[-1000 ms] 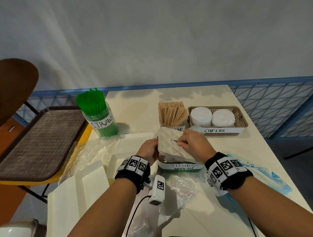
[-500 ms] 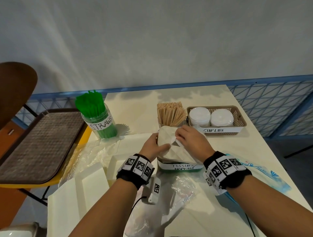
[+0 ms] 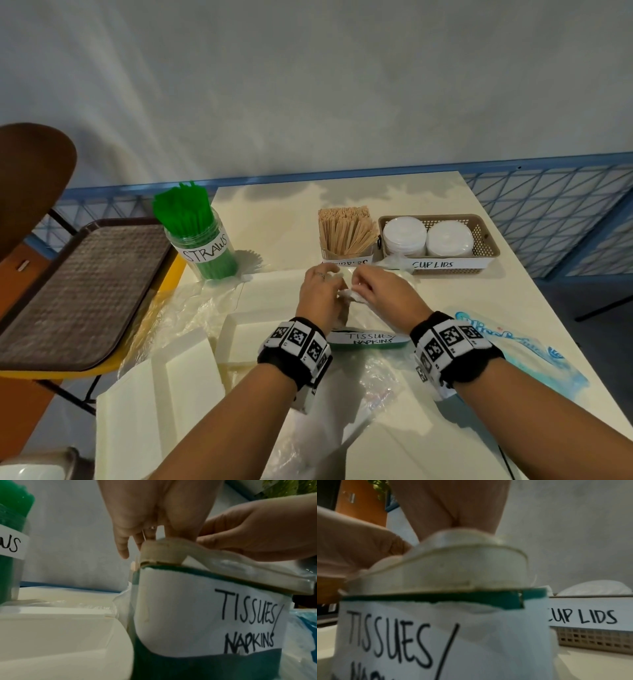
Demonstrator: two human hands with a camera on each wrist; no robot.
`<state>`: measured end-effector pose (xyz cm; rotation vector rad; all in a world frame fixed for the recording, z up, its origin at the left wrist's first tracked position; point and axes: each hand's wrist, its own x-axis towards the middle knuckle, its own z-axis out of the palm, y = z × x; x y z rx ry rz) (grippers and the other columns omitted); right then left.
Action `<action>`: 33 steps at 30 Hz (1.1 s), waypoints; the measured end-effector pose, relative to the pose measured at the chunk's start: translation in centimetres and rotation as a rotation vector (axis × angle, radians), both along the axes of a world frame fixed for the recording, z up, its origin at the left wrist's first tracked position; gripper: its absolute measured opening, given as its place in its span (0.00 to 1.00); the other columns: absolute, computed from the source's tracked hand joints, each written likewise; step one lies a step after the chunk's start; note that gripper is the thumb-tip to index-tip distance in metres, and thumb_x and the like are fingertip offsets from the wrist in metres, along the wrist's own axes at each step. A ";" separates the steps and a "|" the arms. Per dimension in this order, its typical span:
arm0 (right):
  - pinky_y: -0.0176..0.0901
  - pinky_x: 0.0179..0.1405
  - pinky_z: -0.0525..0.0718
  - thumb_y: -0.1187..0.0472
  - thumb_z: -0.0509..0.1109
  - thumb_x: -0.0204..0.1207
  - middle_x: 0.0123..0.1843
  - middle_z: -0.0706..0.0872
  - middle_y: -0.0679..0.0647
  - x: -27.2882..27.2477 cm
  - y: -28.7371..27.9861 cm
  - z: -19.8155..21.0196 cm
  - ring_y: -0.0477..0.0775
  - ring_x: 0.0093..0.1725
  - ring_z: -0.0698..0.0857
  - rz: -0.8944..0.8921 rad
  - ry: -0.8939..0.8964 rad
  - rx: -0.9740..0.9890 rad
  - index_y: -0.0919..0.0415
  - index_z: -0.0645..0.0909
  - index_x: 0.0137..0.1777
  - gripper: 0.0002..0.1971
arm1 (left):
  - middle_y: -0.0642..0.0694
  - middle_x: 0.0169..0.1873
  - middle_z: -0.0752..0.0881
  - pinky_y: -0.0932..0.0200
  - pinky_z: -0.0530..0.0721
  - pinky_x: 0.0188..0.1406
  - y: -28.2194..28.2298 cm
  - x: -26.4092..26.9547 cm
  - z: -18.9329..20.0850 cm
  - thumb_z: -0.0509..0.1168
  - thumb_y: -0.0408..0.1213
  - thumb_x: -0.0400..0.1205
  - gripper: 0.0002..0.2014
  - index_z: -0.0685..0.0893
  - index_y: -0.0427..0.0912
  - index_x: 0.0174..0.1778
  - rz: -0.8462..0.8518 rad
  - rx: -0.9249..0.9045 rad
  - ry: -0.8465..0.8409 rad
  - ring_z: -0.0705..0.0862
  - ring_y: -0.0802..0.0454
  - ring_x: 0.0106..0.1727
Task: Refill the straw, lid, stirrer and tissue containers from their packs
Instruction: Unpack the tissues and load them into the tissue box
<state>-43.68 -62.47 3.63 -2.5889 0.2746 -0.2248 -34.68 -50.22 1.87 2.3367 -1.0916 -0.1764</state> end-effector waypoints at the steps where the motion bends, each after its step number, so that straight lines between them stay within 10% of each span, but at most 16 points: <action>1: 0.33 0.31 0.68 0.54 0.64 0.80 0.40 0.78 0.46 -0.3 -0.4 -0.1 0.47 0.38 0.75 -0.019 0.002 0.015 0.52 0.74 0.49 0.04 | 0.38 0.63 0.78 0.53 0.76 0.66 -0.1 0.0 0.1 0.66 0.31 0.74 0.10 0.86 0.33 0.49 -0.004 -0.021 0.004 0.71 0.41 0.68; 4: 0.34 0.37 0.67 0.53 0.68 0.76 0.45 0.81 0.47 -1.2 -2.0 -0.3 0.46 0.43 0.75 -0.019 0.078 -0.101 0.53 0.78 0.50 0.06 | 0.37 0.41 0.85 0.53 0.84 0.43 -0.3 -0.3 -1.0 0.61 0.37 0.70 0.12 0.86 0.33 0.37 0.001 -0.167 -0.020 0.83 0.37 0.45; 8: 0.41 0.41 0.67 0.57 0.61 0.81 0.47 0.81 0.49 -2.0 -3.1 -1.0 0.48 0.45 0.72 -0.044 0.091 -0.204 0.55 0.79 0.50 0.06 | 0.38 0.33 0.80 0.59 0.71 0.34 -0.2 -0.4 -2.0 0.69 0.26 0.70 0.03 0.81 0.34 0.33 -0.001 -0.214 -0.079 0.78 0.41 0.35; 15: 0.40 0.31 0.71 0.67 0.65 0.74 0.42 0.82 0.56 -1.4 -1.8 -1.2 0.55 0.35 0.81 -0.038 -0.140 -0.294 0.61 0.79 0.49 0.06 | 0.33 0.40 0.80 0.58 0.66 0.36 0.0 -1.4 -0.9 0.65 0.28 0.77 0.05 0.77 0.29 0.42 0.072 -0.191 -0.054 0.76 0.38 0.43; 21: 0.31 0.34 0.67 0.55 0.65 0.80 0.44 0.74 0.45 -1.8 -2.8 -1.2 0.43 0.38 0.72 -0.053 0.018 -0.024 0.58 0.76 0.52 0.07 | 0.33 0.47 0.78 0.59 0.67 0.38 0.3 -1.6 -0.7 0.61 0.31 0.80 0.07 0.75 0.29 0.47 0.100 -0.164 -0.009 0.76 0.39 0.48; 33: 0.48 0.34 0.72 0.56 0.54 0.85 0.41 0.81 0.55 -1.6 -2.7 -0.3 0.57 0.38 0.79 -0.199 0.054 -0.014 0.59 0.71 0.51 0.07 | 0.36 0.43 0.75 0.61 0.70 0.39 0.3 -1.6 -0.7 0.59 0.25 0.80 0.02 0.73 0.31 0.47 0.088 -0.253 0.084 0.73 0.44 0.44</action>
